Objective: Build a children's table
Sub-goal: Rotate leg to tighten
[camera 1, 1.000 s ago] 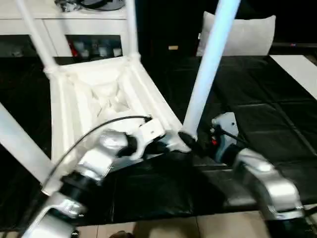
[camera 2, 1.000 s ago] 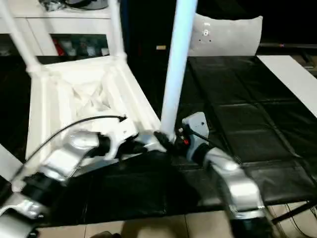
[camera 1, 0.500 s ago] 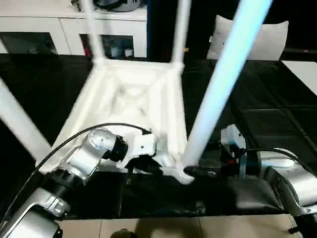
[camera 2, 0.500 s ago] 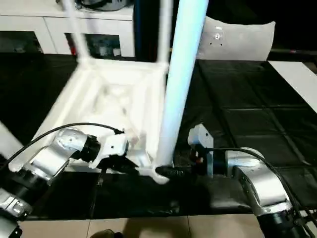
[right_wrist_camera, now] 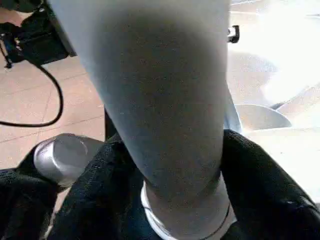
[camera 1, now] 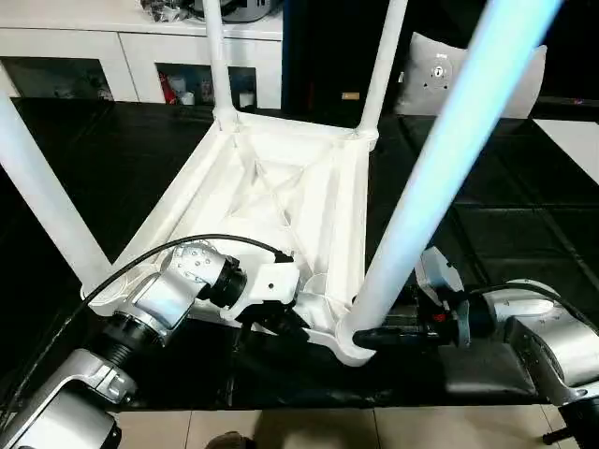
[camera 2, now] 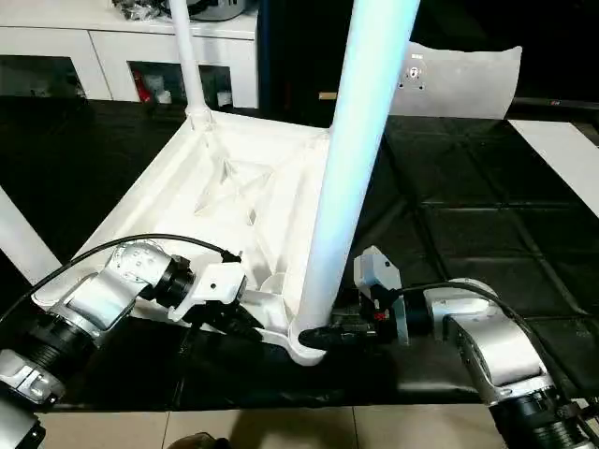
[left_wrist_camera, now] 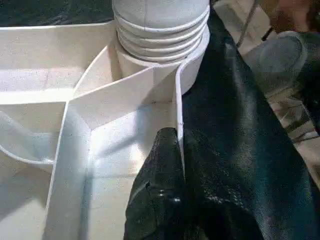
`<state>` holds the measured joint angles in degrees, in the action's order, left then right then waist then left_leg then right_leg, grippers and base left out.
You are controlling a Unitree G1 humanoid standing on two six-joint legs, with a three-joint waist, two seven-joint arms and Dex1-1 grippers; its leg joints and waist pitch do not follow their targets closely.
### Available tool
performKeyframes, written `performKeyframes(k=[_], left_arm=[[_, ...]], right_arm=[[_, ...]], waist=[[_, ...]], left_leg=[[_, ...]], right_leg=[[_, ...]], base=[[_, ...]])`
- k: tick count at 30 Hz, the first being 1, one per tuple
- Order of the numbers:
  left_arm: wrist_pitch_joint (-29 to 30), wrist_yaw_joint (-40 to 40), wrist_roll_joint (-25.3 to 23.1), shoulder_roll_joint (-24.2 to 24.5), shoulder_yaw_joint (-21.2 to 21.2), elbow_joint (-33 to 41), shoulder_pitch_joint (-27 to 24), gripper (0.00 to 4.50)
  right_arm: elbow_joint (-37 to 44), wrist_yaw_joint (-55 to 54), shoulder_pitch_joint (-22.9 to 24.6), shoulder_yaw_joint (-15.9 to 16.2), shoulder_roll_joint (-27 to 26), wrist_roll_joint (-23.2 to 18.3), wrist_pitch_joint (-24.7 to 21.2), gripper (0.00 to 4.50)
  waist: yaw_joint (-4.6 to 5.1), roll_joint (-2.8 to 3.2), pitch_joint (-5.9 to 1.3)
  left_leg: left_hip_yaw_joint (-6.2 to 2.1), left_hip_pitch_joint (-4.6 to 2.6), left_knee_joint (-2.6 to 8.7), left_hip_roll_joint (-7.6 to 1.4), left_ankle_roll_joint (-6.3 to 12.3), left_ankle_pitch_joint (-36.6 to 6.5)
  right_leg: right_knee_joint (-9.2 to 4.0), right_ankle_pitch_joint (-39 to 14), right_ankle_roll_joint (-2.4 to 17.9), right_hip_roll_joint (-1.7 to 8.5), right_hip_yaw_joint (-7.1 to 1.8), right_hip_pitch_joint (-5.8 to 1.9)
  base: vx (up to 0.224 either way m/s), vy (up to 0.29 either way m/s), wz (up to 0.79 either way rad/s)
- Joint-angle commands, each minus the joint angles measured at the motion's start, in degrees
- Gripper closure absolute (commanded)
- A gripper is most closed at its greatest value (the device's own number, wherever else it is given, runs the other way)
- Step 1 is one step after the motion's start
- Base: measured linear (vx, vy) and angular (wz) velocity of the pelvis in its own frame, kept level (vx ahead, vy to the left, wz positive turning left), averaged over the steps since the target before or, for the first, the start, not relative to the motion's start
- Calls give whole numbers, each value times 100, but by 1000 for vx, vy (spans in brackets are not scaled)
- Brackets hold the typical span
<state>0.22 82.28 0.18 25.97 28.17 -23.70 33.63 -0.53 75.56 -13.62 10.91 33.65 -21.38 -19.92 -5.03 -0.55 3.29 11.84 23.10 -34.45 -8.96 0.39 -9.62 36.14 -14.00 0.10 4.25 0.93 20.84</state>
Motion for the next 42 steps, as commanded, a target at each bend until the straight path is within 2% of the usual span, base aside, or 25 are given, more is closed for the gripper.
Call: performKeyframes(k=[1, 7, 11, 13, 15, 16, 18, 20, 21, 22, 23, 24, 25, 26, 28, 30, 31, 32, 33, 35, 36, 37, 39, 41, 42], left_arm=[[-130, 241, -63, -16, 209, 48, 53, 450], [-77, 263, -39, -10, 181, 57, 48, 450], [127, 92, -18, -58, 93, 145, -32, 450], [427, -178, -23, -146, 13, 241, -88, 450], [1226, -764, 92, -417, -238, 464, -138, 450], [1317, -831, 97, -446, -262, 502, -139, 450], [1823, -1237, 88, -620, -393, 720, -139, 450], [2340, -1768, 45, -891, -552, 923, -122, 450], [2558, -1971, 8, -1017, -604, 1015, -110, 450], [2558, -1971, 8, -1017, -604, 1015, -110, 450], [2781, -2140, -20, -1144, -655, 1095, -97, 450], [3203, -2568, -93, -1455, -777, 1218, -67, 450], [3258, -2689, -133, -1531, -796, 1226, -58, 450], [3347, -2906, -206, -1651, -827, 1240, -44, 450], [3419, -3334, -328, -1828, -890, 1172, -8, 450], [3373, -3810, -477, -1992, -975, 1085, 22, 450], [3370, -3853, -484, -2021, -989, 1092, 13, 450], [3369, -3870, -486, -2032, -995, 1095, 10, 450], [3306, -3862, -502, -2009, -939, 1114, -32, 450], [3257, -3812, -499, -1953, -910, 1133, -65, 450], [3271, -3800, -508, -1946, -920, 1160, -86, 450], [3198, -3747, -521, -1896, -894, 1180, -100, 450], [3107, -3649, -505, -1795, -871, 1202, -122, 450], [3057, -3583, -469, -1765, -884, 1177, -133, 450], [2880, -3395, -400, -1647, -895, 1085, -136, 450]], right_arm=[[-18, 156, -67, 71, 79, -60, -54, 214], [60, 178, -47, 90, 23, -192, -240, 247], [348, 27, 150, 63, -103, -488, -613, 249], [569, -240, 281, 56, -239, -620, -868, 249], [840, -947, 426, 71, -645, -590, -1097, 249], [851, -1060, 428, 81, -707, -544, -1105, 249], [827, -1826, 383, 99, -1142, -237, -1204, 249], [639, -2827, 227, 53, -1727, 178, -1296, 249], [601, -3187, 164, 40, -1962, 313, -1353, 249], [601, -3187, 164, 40, -1962, 313, -1353, 250], [597, -3484, 124, 31, -2136, 415, -1463, 250], [532, -4219, 26, 15, -2518, 707, -1661, 251], [503, -4410, -1, 9, -2623, 783, -1693, 252], [450, -4772, -53, 4, -2818, 923, -1742, 253], [292, -5479, -154, -80, -3178, 1186, -1739, 253], [130, -6046, -235, -231, -3541, 1362, -1677, 253], [109, -6034, -246, -219, -3571, 1384, -1591, 253], [102, -6029, -251, -214, -3583, 1392, -1558, 186], [93, -6021, -255, -237, -3564, 1440, -1231, 186], [122, -6048, -246, -334, -3553, 1398, -1173, 166], [146, -6086, -244, -392, -3574, 1404, -1195, 150], [201, -6028, -227, -410, -3541, 1397, -1181, 142], [305, -5916, -186, -444, -3460, 1392, -1107, 131], [363, -5804, -136, -435, -3350, 1400, -1069, 106], [460, -5603, 18, -560, -3088, 1373, -917, 97]], waist=[[54, -77, -382], [49, -61, -372], [48, -66, -382], [56, -58, -375], [52, -42, -366], [85, -38, -334], [147, -51, -302], [278, -24, -289], [456, -71, -307], [484, -58, -302], [520, -50, -318], [579, -21, -320], [642, -42, -322], [662, -44, -336], [661, -52, -351], [682, -40, -341], [673, -36, -354], [662, -28, -355], [648, -10, -360], [638, -2, -380], [629, 2, -412], [629, 2, -412], [593, 4, -421], [583, 11, -415], [552, 16, -403]], left_leg=[[-193, -248, 391, -482, 268, -927], [-198, -261, 408, -490, 169, -1090], [-193, -263, 408, -490, 179, -1025], [-195, -250, 421, -493, 183, -987], [-198, -273, 431, -503, 146, -1010], [-213, -268, 439, -463, 10, -1360], [-241, -275, 459, -459, -213, -1712], [-289, -233, 516, -451, -469, -1954], [-376, -153, 543, -408, -670, -2237], [-388, -142, 560, -401, -676, -2275], [-381, -155, 557, -405, -667, -2284], [-370, -192, 556, -421, -660, -2311], [-360, -192, 543, -398, -637, -2294], [-360, -187, 528, -390, -612, -2256], [-312, -180, 491, -384, -411, -2008], [-295, -203, 479, -377, -351, -2043], [-301, -202, 474, -380, -354, -2021], [-293, -205, 476, -387, -336, -1987], [-278, -200, 477, -389, -300, -1906], [-280, -183, 483, -399, -245, -1736], [-259, -176, 469, -392, -118, -1356], [-259, -176, 469, -392, -118, -1356], [-230, -168, 434, -384, 130, -891], [-225, -171, 434, -385, 174, -864], [-232, -182, 437, -398, 175, -978]], right_leg=[[-403, -192, 1426, 461, -178, -84], [-423, -495, 1398, 470, -176, -70], [-406, -315, 1421, 464, -175, -71], [-399, -281, 1418, 467, -182, -74], [-395, -296, 1430, 464, -185, -59], [-472, -959, 1358, 479, -184, -32], [-527, -1676, 1209, 487, -198, -3], [-515, -2092, 1073, 473, -181, 21], [-521, -2586, 865, 486, -120, -53], [-545, -2646, 793, 477, -110, -59], [-553, -2574, 759, 464, -114, -39], [-549, -2253, 822, 443, -139, 21], [-565, -2062, 904, 433, -144, 47], [-566, -2009, 916, 438, -144, 29], [-591, -1709, 928, 423, -172, 42], [-619, -1749, 951, 406, -186, 91], [-615, -1762, 932, 409, -180, 73], [-618, -1661, 911, 402, -188, 74], [-602, -1386, 905, 383, -193, 65], [-570, -1068, 943, 370, -188, 39], [-531, -489, 1045, 368, -178, -11], [-531, -489, 1045, 368, -178, -11], [-491, 211, 1215, 369, -174, -50], [-489, 243, 1261, 370, -172, -54], [-511, 53, 1266, 382, -169, -70]], base=[[0, 0, 0], [0, 0, 0], [0, 0, 0], [0, 0, 0], [0, 0, 0], [0, 0, 0], [0, 0, 0], [0, 0, 0], [0, 0, 0], [-48, 30, -28], [-27, 39, -26], [-27, 39, -26], [0, 0, 0], [0, 0, 0], [0, 0, 0], [0, 0, 0], [0, 0, 0], [0, 0, 0], [0, 0, 0], [0, 0, 0], [0, 0, 0], [0, 0, 0], [0, 0, 0], [0, 0, 0], [0, 0, 0]])
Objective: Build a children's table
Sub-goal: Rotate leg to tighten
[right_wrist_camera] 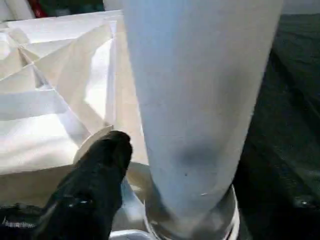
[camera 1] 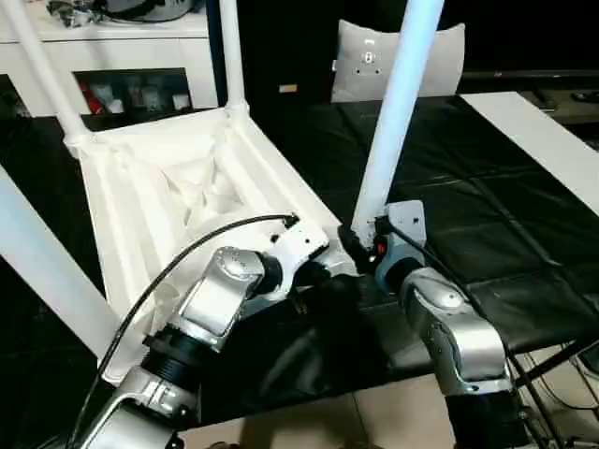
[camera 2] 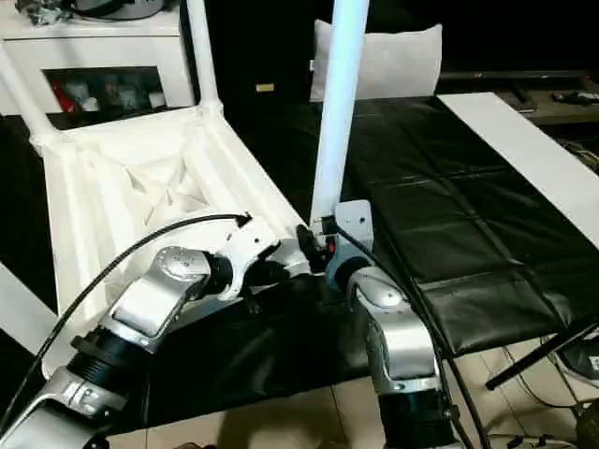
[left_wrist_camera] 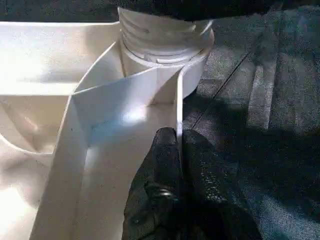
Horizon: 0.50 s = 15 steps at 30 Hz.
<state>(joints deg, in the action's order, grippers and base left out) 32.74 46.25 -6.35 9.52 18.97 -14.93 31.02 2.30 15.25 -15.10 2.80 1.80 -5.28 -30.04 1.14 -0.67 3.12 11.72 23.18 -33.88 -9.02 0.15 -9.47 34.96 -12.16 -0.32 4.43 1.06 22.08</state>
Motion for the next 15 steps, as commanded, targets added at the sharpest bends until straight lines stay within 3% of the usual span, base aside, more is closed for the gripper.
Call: performKeyframes(k=[1, 3, 5, 9, 12, 15], left_arm=[[-485, 306, 275, 51, 37, 165, 120, 450], [-960, 696, 345, 253, 89, 1, 96, 450], [-1111, 849, 373, 337, 100, -61, 87, 450], [-1471, 1537, 535, 613, 159, -195, 125, 450], [-1899, 2054, 557, 864, 309, -375, 183, 450], [-2364, 2495, 511, 1089, 486, -656, 272, 450]], right_arm=[[212, 538, 213, 197, 173, -299, 145, 91], [334, 1005, 341, 28, 485, -538, 245, 73], [383, 1284, 376, -19, 690, -637, 258, 59], [385, 2623, 436, 56, 1591, -864, 425, 21], [220, 3428, 381, 26, 2061, -1096, 559, 5], [-16, 4164, 260, 101, 2508, -1190, 818, 5]], waist=[[-57, 22, -377], [-101, 54, -366], [-107, 39, -359], [-195, 49, -333], [-263, 77, -345], [-332, 37, -355]], left_leg=[[-207, -188, 382, -391, 194, -1063], [-225, -215, 403, -399, 119, -1310], [-220, -219, 411, -407, 84, -1413], [-209, -262, 418, -425, -24, -1677], [-213, -261, 419, -431, -36, -1611], [-201, -273, 393, -430, 53, -1545]], right_leg=[[-402, -210, 1302, 357, -189, -186], [-438, -550, 1243, 352, -188, -183], [-444, -644, 1229, 348, -191, -169], [-463, -1020, 1194, 364, -199, -134], [-439, -945, 1196, 375, -200, -127], [-434, -827, 1277, 386, -193, -135]], base=[[0, 0, 0], [0, 0, 0], [0, 0, 0], [0, 0, 0], [0, 0, 0], [0, 0, 0]])
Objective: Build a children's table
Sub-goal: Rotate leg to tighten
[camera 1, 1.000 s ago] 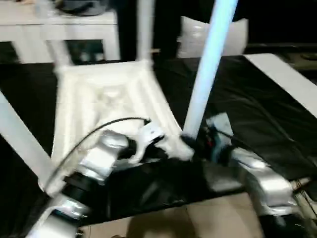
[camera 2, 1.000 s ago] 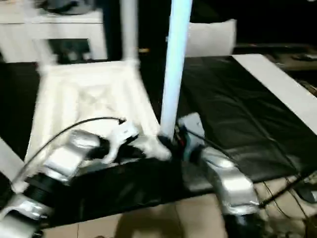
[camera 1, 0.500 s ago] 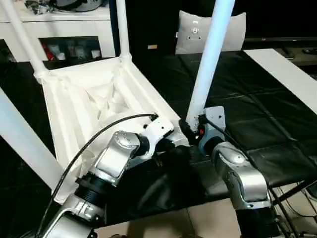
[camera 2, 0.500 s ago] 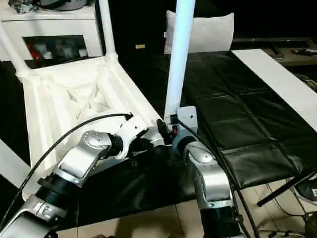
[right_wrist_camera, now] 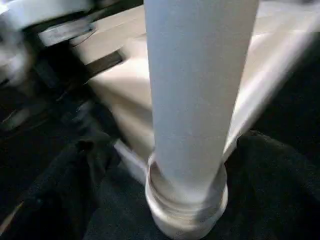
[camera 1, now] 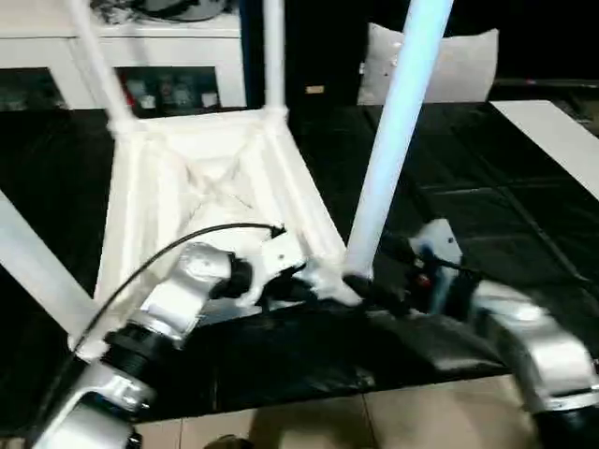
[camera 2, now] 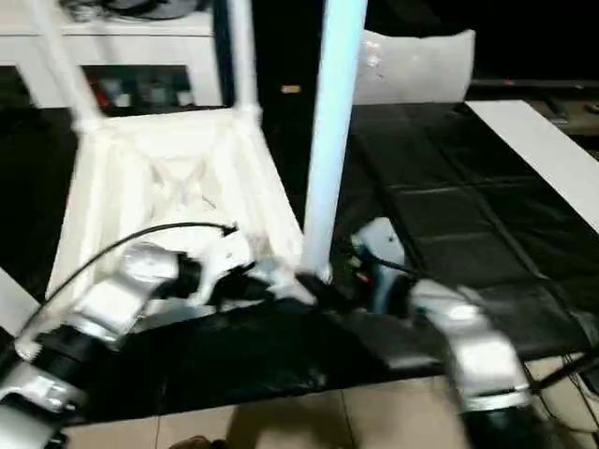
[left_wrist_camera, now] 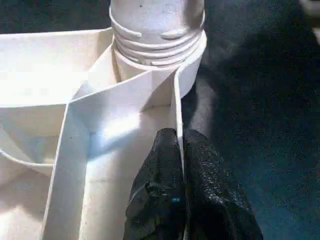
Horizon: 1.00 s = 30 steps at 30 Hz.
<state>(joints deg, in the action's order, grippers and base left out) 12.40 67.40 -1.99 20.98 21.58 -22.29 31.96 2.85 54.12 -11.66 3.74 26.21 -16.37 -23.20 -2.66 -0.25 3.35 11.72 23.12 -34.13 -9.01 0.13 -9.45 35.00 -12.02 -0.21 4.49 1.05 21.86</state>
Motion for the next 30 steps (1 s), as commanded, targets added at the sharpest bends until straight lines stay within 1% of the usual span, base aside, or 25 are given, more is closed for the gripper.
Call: performKeyframes(k=[1, 3, 4, 5, 6, 7, 8, 9, 10, 11, 12, 13, 14, 15, 16, 18, 19, 20, 21, 22, 24, 25, 27, 29, 30], left_arm=[[-532, 531, 46, 6, 285, -29, 213, 450], [-793, 790, 27, 87, 353, -170, 258, 450], [-905, 988, 22, 147, 402, -224, 288, 450], [-977, 1148, 27, 193, 437, -257, 312, 450], [-998, 1203, 29, 206, 448, -273, 324, 450], [-1084, 1381, 33, 254, 490, -315, 366, 450], [-1133, 1443, 35, 270, 508, -335, 389, 450], [-1204, 1508, 41, 288, 532, -365, 418, 450], [-1248, 1543, 46, 298, 545, -384, 436, 450], [-1327, 1617, 55, 310, 567, -411, 463, 450], [-1399, 1676, 50, 318, 589, -442, 490, 450], [-1533, 1745, -29, 355, 653, -488, 528, 450], [-1580, 1770, -56, 369, 676, -502, 536, 450], [-1607, 1787, -68, 377, 687, -510, 538, 450], [-1628, 1799, -70, 377, 689, -519, 540, 450], [-1687, 1852, -76, 387, 702, -532, 543, 450], [-1732, 1928, -79, 391, 712, -545, 550, 450], [-1732, 1928, -79, 391, 712, -545, 550, 450], [-1773, 1970, -77, 389, 715, -575, 565, 450], [-1804, 1986, -77, 388, 719, -604, 578, 450], [-1868, 2007, -77, 387, 734, -671, 609, 450], [-1904, 2013, -81, 385, 741, -707, 625, 450], [-1955, 2024, -100, 375, 744, -771, 660, 450], [-1967, 2029, -106, 370, 742, -793, 674, 450], [-1962, 2025, -102, 368, 724, -818, 684, 450]], right_arm=[[-184, 482, -141, 70, 202, -19, 335, 5], [-364, 797, -241, 154, 375, 16, 552, 5], [-499, 1015, -331, 196, 437, -5, 628, 5], [-597, 1241, -406, 234, 478, -70, 619, 5], [-632, 1331, -434, 252, 494, -89, 614, 5], [-744, 1633, -533, 331, 545, -140, 608, 5], [-790, 1751, -576, 371, 565, -157, 606, 31], [-847, 1870, -629, 423, 582, -184, 604, 31], [-881, 1932, -658, 451, 592, -201, 604, 42], [-967, 2016, -720, 513, 594, -196, 646, 42], [-1050, 2089, -776, 566, 594, -183, 697, 51], [-1162, 2214, -850, 663, 575, -161, 746, 66], [-1192, 2273, -875, 698, 563, -171, 730, 66], [-1208, 2313, -890, 720, 552, -182, 712, 85], [-1229, 2341, -904, 724, 538, -185, 714, 85], [-1288, 2425, -942, 737, 510, -190, 706, 104], [-1339, 2533, -984, 772, 505, -210, 710, 104], [-1339, 2533, -984, 772, 505, -210, 710, 117], [-1343, 2588, -1005, 792, 499, -237, 690, 117], [-1347, 2613, -1018, 806, 492, -253, 684, 128], [-1378, 2660, -1045, 836, 486, -278, 693, 147], [-1388, 2685, -1053, 847, 477, -288, 703, 147], [-1357, 2751, -1044, 877, 454, -309, 676, 174], [-1351, 2772, -1044, 886, 447, -313, 663, 184], [-1300, 2831, -1026, 926, 460, -329, 586, 199]], waist=[[35, -18, -376], [21, -28, -377], [22, -22, -370], [4, -32, -385], [-3, -37, -388], [-14, -74, -400], [-29, -68, -395], [-41, -58, -392], [-56, -55, -398], [-56, -91, -398], [-69, -94, -398], [-67, -109, -401], [-75, -95, -396], [-71, -100, -393], [-73, -110, -392], [-77, -116, -391], [-78, -109, -400], [-72, -129, -400], [-81, -116, -397], [-82, -109, -398], [-80, -118, -400], [-81, -129, -399], [-85, -135, -395], [-83, -126, -390], [-82, -135, -391]], left_leg=[[-197, -254, 413, -428, 68, -1510], [-200, -257, 412, -433, 68, -1540], [-196, -261, 419, -436, 64, -1555], [-194, -269, 405, -441, 80, -1517], [-195, -259, 407, -444, 113, -1433], [-190, -253, 393, -444, 179, -1331], [-185, -254, 395, -454, 207, -1282], [-174, -257, 389, -453, 242, -1234], [-168, -263, 385, -456, 251, -1214], [-162, -252, 388, -459, 265, -1170], [-160, -255, 384, -459, 267, -1175], [-161, -256, 382, -457, 259, -1196], [-162, -261, 382, -455, 238, -1239], [-162, -262, 390, -465, 191, -1298], [-162, -263, 394, -469, 169, -1323], [-161, -252, 396, -466, 165, -1310], [-160, -254, 393, -468, 164, -1294], [-156, -250, 391, -467, 176, -1285], [-156, -256, 390, -468, 179, -1289], [-155, -255, 389, -469, 181, -1285], [-153, -256, 388, -470, 183, -1287], [-149, -255, 386, -465, 183, -1291], [-152, -252, 387, -466, 173, -1323], [-157, -255, 394, -470, 137, -1382], [-158, -262, 396, -473, 120, -1414]], right_leg=[[-426, -836, 1290, 390, -189, -115], [-429, -935, 1305, 406, -184, -113], [-433, -978, 1308, 401, -186, -108], [-422, -951, 1336, 410, -186, -105], [-402, -844, 1378, 405, -179, -117], [-375, -722, 1431, 404, -168, -132], [-380, -677, 1439, 413, -171, -131], [-370, -629, 1473, 401, -166, -121], [-364, -597, 1483, 401, -166, -118], [-354, -562, 1501, 401, -163, -126], [-356, -613, 1511, 413, -160, -124], [-357, -702, 1520, 416, -154, -116], [-363, -773, 1514, 414, -153, -107], [-362, -827, 1507, 418, -156, -110], [-364, -853, 1499, 419, -158, -109], [-362, -858, 1491, 423, -160, -112], [-356, -836, 1490, 421, -156, -117], [-353, -819, 1497, 418, -154, -117], [-356, -840, 1502, 422, -155, -109], [-352, -836, 1503, 423, -160, -110], [-351, -816, 1515, 421, -158, -109], [-353, -832, 1518, 418, -156, -107], [-358, -920, 1511, 427, -157, -104], [-362, -1012, 1496, 427, -158, -96], [-364, -1041, 1495, 426, -159, -95]], base=[[0, 0, 0], [0, 0, 0], [0, 0, 0], [0, 0, 0], [0, 0, 0], [0, 0, 0], [0, 0, 0], [0, 0, 0], [0, 0, 0], [0, 0, 0], [0, 0, 0], [0, 0, 0], [0, 0, 0], [0, 0, 0], [0, 0, 0], [0, 0, 0], [0, 0, 0], [0, 0, 0], [0, 0, 0], [0, 0, 0], [0, 0, 0], [0, 0, 0], [0, 0, 0], [0, 0, 0], [0, 0, 0]])
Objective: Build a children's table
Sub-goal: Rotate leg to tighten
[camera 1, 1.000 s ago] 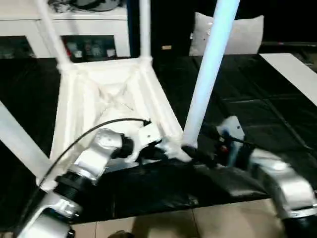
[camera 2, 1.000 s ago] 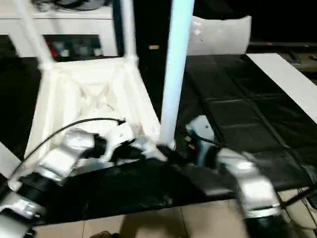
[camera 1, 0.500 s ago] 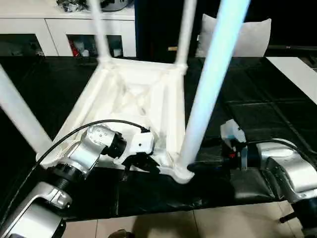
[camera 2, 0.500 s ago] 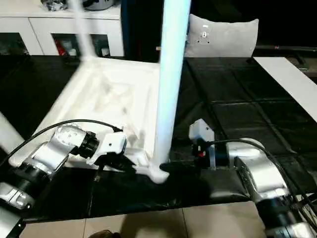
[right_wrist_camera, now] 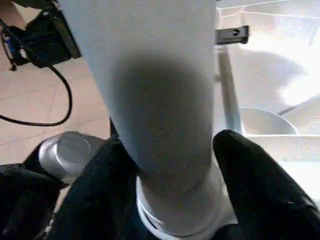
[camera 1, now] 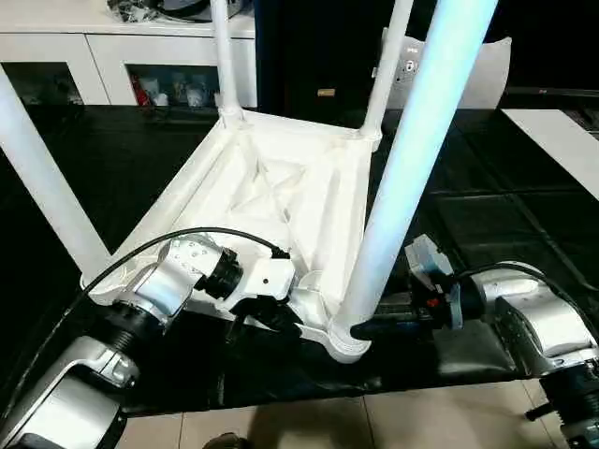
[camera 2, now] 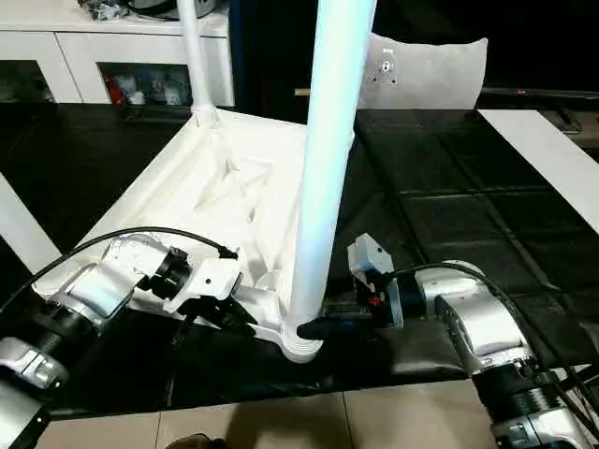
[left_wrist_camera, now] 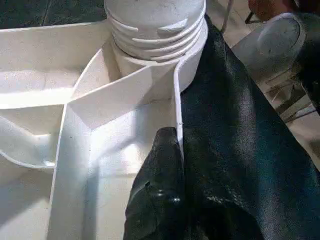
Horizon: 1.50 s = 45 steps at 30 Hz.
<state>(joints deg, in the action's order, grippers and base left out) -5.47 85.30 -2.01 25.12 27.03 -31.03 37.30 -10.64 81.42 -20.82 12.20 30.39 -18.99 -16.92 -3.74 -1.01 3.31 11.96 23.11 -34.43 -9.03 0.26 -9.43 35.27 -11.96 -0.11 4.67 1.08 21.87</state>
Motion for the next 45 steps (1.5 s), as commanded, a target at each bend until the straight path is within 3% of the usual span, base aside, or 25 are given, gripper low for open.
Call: performKeyframes(k=[1, 5, 6, 7, 11, 12, 13, 14, 16, 17, 18, 19, 21, 22, 23, 25, 26, 28, 29, 32, 33, 35, 38, 44, 45], left_arm=[[-185, 235, -99, -44, 172, 34, 154, 450], [-168, 207, -76, -35, 131, -10, 140, 450], [-108, 161, -10, -40, 69, 24, 90, 450], [-31, 144, 25, -26, 36, 78, 53, 450], [150, -4, 54, -6, -49, 200, -26, 450], [686, -478, -9, -39, -197, 438, -134, 450], [686, -478, -9, -39, -197, 438, -134, 450], [948, -656, 16, -83, -277, 564, -180, 450], [1329, -885, 43, -144, -380, 745, -230, 450], [1703, -1176, 34, -234, -471, 950, -259, 450], [1940, -1421, 30, -343, -544, 1067, -267, 450], [2198, -1636, 42, -461, -609, 1181, -280, 450], [2517, -1956, 32, -660, -682, 1318, -294, 450], [2749, -2188, 15, -820, -724, 1388, -295, 450], [2919, -2322, -1, -905, -754, 1460, -304, 450], [3163, -2680, -52, -1161, -825, 1467, -275, 450], [3280, -2938, -113, -1342, -869, 1428, -249, 450], [3389, -3122, -157, -1448, -896, 1429, -235, 450], [3429, -3347, -231, -1550, -918, 1378, -199, 450], [3547, -3861, -330, -1836, -1013, 1260, -105, 450], [3611, -3972, -354, -1917, -1005, 1251, -77, 450], [3650, -4026, -359, -1929, -997, 1271, -75, 450], [3483, -4015, -404, -1813, -987, 1230, -75, 450], [2950, -3531, -496, -1369, -809, 1147, -170, 450], [2881, -3435, -425, -1319, -858, 1098, -185, 450]], right_arm=[[75, 128, -99, 93, 51, -87, -102, 208], [174, 159, -40, 61, 39, -246, -372, 238], [284, 122, 19, -22, -5, -442, -641, 242], [370, 95, 66, -43, -25, -516, -755, 242], [566, -54, 200, -89, -103, -637, -897, 246], [815, -606, 364, -163, -349, -660, -1051, 246], [815, -606, 364, -163, -349, -660, -1051, 246], [895, -887, 415, -178, -482, -605, -1087, 246], [977, -1349, 472, -167, -697, -398, -1008, 246], [1005, -1941, 492, -144, -956, -106, -1082, 246], [957, -2412, 463, -145, -1164, 114, -1131, 246], [918, -2792, 430, -160, -1358, 238, -1219, 246], [844, -3402, 361, -194, -1680, 428, -1302, 250], [809, -3778, 318, -211, -1874, 536, -1362, 250], [816, -4010, 300, -213, -1988, 595, -1415, 252], [767, -4633, 212, -300, -2331, 710, -1591, 253], [696, -5070, 147, -389, -2584, 764, -1667, 253], [639, -5379, 101, -450, -2770, 839, -1691, 254], [564, -5658, 49, -503, -2906, 950, -1665, 254], [342, -6346, -80, -660, -3254, 1228, -1567, 254], [303, -6538, -109, -663, -3368, 1314, -1458, 254], [345, -6701, -107, -685, -3435, 1353, -1401, 199], [455, -6738, -76, -718, -3388, 1379, -1291, 164], [606, -6286, 28, -849, -3042, 1309, -966, 118], [637, -6018, 79, -834, -2845, 1275, -848, 105]], waist=[[25, -55, -382], [18, -58, -390], [7, -64, -393], [-13, -35, -393], [-21, -47, -386], [-21, -25, -384], [-17, -28, -379], [-8, 10, -372], [42, -6, -345], [82, 50, -334], [114, 41, -329], [192, 18, -332], [279, 34, -335], [392, 17, -352], [413, 37, -353], [477, 11, -364], [482, 36, -381], [477, 20, -385], [481, 58, -382], [497, 81, -383], [479, 138, -406], [488, 141, -408], [471, 129, -423], [454, 147, -405], [448, 106, -406]], left_leg=[[-182, -261, 430, -471, 93, -1434], [-179, -265, 432, -473, 93, -1374], [-177, -259, 430, -473, 114, -1329], [-179, -259, 432, -476, 119, -1289], [-176, -257, 439, -470, 77, -1379], [-175, -266, 450, -477, 28, -1411], [-195, -267, 456, -471, -7, -1437], [-195, -267, 462, -459, -49, -1518], [-221, -284, 483, -449, -253, -1903], [-259, -278, 505, -450, -382, -2048], [-263, -274, 516, -443, -432, -2158], [-288, -257, 529, -429, -531, -2268], [-310, -227, 543, -419, -602, -2320], [-337, -195, 538, -397, -630, -2332], [-334, -198, 535, -391, -614, -2342], [-309, -195, 504, -374, -527, -2236], [-285, -174, 477, -365, -379, -1993], [-264, -197, 459, -363, -279, -1923], [-262, -190, 465, -364, -251, -1858], [-250, -210, 469, -365, -293, -1934], [-265, -212, 471, -363, -291, -1861], [-250, -199, 476, -360, -254, -1753], [-230, -183, 453, -351, -101, -1499], [-232, -190, 464, -372, -35, -1540], [-227, -200, 462, -375, -57, -1576]], right_leg=[[-397, -1091, 1479, 407, -163, -92], [-385, -998, 1487, 401, -161, -95], [-376, -937, 1503, 403, -158, -104], [-363, -883, 1509, 403, -158, -102], [-378, -978, 1481, 411, -165, -93], [-382, -1005, 1453, 413, -177, -84], [-383, -1059, 1445, 414, -172, -74], [-394, -1166, 1420, 405, -175, -62], [-452, -1747, 1280, 419, -184, -33], [-452, -2000, 1202, 427, -181, -27], [-469, -2120, 1147, 409, -178, -11], [-464, -2217, 1100, 406, -166, -11], [-452, -2240, 1072, 402, -159, -25], [-460, -2287, 1009, 398, -145, -38], [-472, -2271, 1001, 391, -146, -27], [-495, -2068, 1030, 378, -164, -18], [-507, -1811, 1052, 380, -184, -30], [-523, -1734, 1063, 357, -181, -17], [-521, -1638, 1079, 347, -187, -8], [-529, -1579, 1088, 325, -188, 20], [-512, -1368, 1075, 317, -179, -20], [-501, -1104, 1088, 296, -179, -27], [-475, -687, 1168, 302, -180, -68], [-482, -755, 1171, 308, -179, -76], [-486, -792, 1176, 299, -172, -90]], base=[[0, 0, 0], [0, 0, 0], [0, 0, 0], [0, 0, 0], [0, 0, 0], [0, 0, 0], [0, 0, 0], [0, 0, 0], [0, 0, 0], [0, 0, 0], [0, 0, 0], [0, 0, 0], [0, 0, 0], [-22, 20, -18], [0, 0, 0], [0, 0, 0], [0, 0, 0], [0, 0, 0], [0, 0, 0], [0, 0, 0], [0, 0, 0], [0, 0, 0], [0, 0, 0], [0, 0, 0], [0, 0, 0]])
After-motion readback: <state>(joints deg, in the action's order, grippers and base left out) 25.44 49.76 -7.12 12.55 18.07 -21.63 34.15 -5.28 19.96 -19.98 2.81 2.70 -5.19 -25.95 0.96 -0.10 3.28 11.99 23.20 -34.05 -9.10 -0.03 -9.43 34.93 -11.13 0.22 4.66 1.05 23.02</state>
